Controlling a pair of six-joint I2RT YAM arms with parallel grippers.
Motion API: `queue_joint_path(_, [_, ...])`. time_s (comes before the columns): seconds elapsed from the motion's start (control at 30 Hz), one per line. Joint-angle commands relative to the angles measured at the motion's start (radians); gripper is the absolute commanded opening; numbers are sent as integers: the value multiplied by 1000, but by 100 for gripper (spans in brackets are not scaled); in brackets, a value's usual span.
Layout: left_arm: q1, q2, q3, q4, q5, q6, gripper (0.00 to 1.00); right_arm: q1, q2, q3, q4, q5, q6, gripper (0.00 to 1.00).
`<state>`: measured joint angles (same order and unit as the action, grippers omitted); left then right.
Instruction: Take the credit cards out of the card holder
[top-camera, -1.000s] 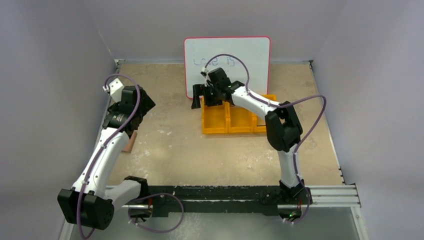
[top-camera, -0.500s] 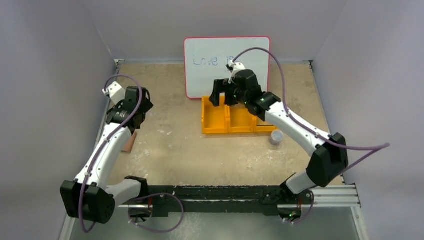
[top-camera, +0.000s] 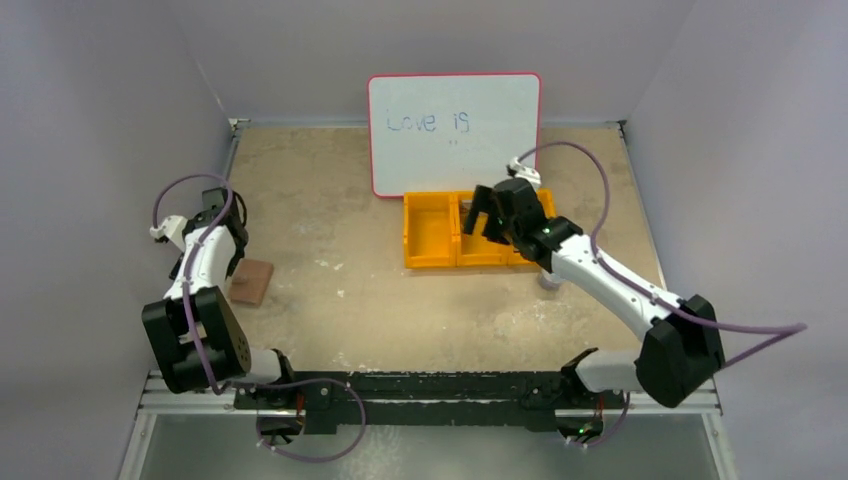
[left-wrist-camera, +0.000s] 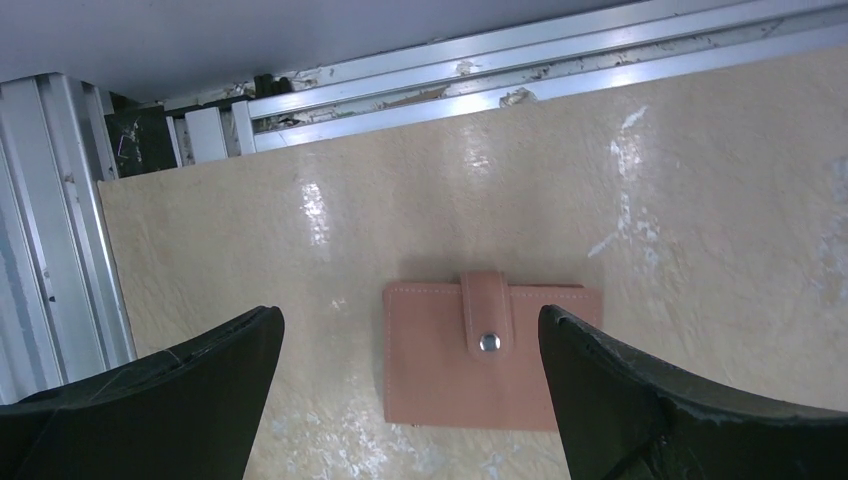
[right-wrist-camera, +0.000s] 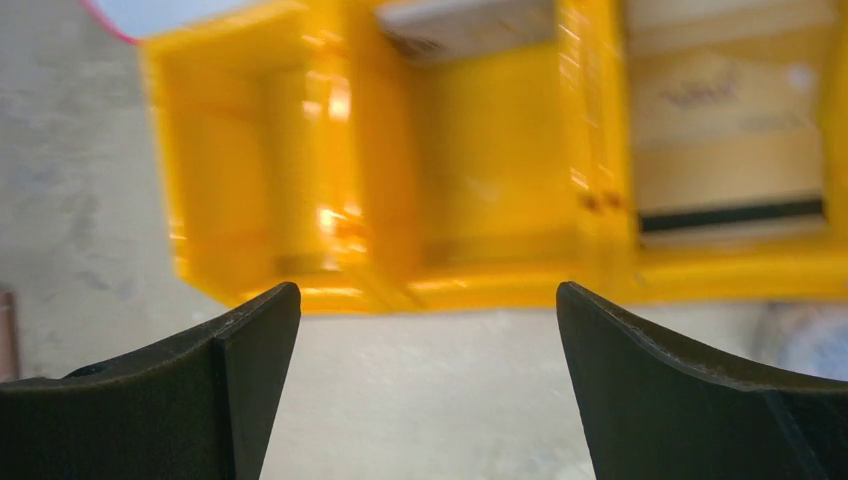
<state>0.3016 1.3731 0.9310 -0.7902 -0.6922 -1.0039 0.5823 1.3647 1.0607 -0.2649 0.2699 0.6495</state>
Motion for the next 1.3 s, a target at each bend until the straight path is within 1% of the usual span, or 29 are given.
queue_joint_path(0.0, [24,22,31,37,-47,-9,100,-98,-158,-210,-50,-16,144,100])
queue_joint_path(0.03, [24,24,23,51,-62,-9,100,-128,-207,-247,-51,-43,169,100])
queue_joint_path(0.07, [25,32,13,58,-68,-11,100,-134,-246,-285,-46,-43,192,100])
queue_joint_path(0.13, [25,50,0,63,-54,-8,100,-139,-330,-365,38,-64,174,100])
queue_joint_path(0.17, [26,60,-10,76,-42,-4,100,-144,-359,-404,101,-92,152,100])
queue_joint_path(0.2, [26,71,-25,90,-30,1,100,-153,-370,-429,128,-110,151,100])
queue_joint_path(0.3, [26,107,-36,91,-1,7,100,-179,-330,-439,158,-123,142,100])
queue_joint_path(0.33, [25,108,-47,96,8,13,98,-183,-313,-428,158,-116,144,100])
queue_joint_path(0.4, [25,74,-86,141,50,32,95,-190,-288,-421,162,-117,160,100])
queue_joint_path(0.53, [26,4,-158,199,120,44,95,-224,-249,-459,148,-78,229,100])
queue_joint_path(0.63, [25,-26,-206,267,215,78,95,-297,-277,-509,194,-59,240,100])
queue_joint_path(0.7, [25,-37,-251,330,324,101,95,-367,-317,-541,225,-58,231,100])
queue_joint_path(0.73, [25,-34,-262,355,373,105,93,-403,-331,-545,210,-46,234,100])
queue_joint_path(0.83, [25,-49,-307,434,518,120,92,-503,-333,-548,198,6,205,100])
queue_joint_path(0.93, [24,-40,-343,481,637,140,91,-593,-308,-535,229,-6,165,100])
queue_joint_path(1.07, [4,-42,-391,537,765,149,91,-672,-263,-464,188,-12,126,100])
queue_joint_path(1.17, [-73,-49,-420,586,808,116,90,-676,-273,-371,193,-87,11,100])
queue_joint_path(1.23, [-163,-42,-423,615,793,84,91,-674,-284,-317,213,-146,-79,100])
queue_joint_path(1.27, [-207,-33,-422,631,791,65,90,-672,-289,-300,235,-217,-113,100])
